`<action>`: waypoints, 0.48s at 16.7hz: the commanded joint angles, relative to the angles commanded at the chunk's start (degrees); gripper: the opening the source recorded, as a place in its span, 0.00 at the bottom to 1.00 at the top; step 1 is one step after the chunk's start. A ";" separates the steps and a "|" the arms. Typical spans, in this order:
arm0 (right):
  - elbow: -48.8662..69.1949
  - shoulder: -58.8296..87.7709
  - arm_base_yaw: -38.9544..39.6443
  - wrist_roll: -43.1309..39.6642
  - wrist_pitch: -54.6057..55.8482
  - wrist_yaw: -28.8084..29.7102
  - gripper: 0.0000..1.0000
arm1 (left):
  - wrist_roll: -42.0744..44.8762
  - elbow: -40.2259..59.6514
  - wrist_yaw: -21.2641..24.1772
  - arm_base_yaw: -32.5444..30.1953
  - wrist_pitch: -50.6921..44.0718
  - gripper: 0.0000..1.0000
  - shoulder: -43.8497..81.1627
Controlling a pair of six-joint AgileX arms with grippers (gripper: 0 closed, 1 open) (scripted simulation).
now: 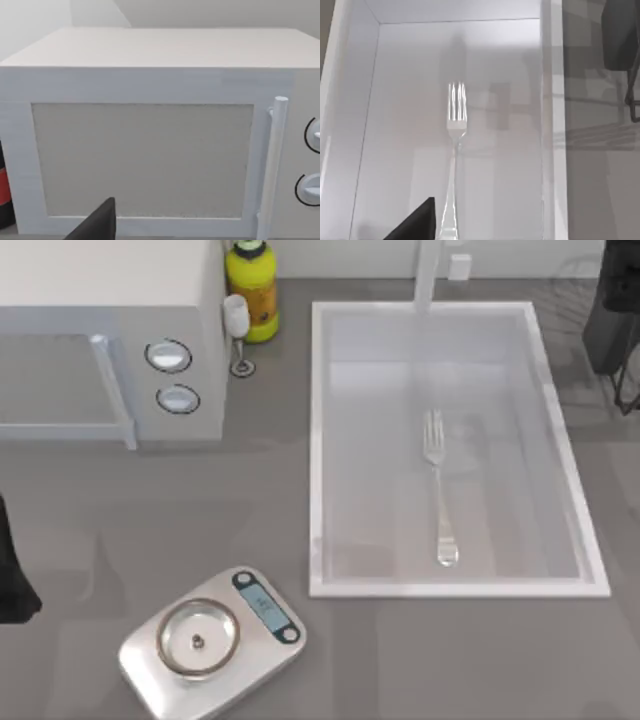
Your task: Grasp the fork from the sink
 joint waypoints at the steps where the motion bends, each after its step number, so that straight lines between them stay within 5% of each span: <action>1: 6.14 6.14 0.83 0.88 -3.45 0.02 1.00 | 0.00 0.00 0.00 0.00 0.00 1.00 0.00; 8: 45.28 45.56 6.22 6.52 -25.53 0.08 1.00 | 0.00 0.00 0.00 0.00 0.00 1.00 0.00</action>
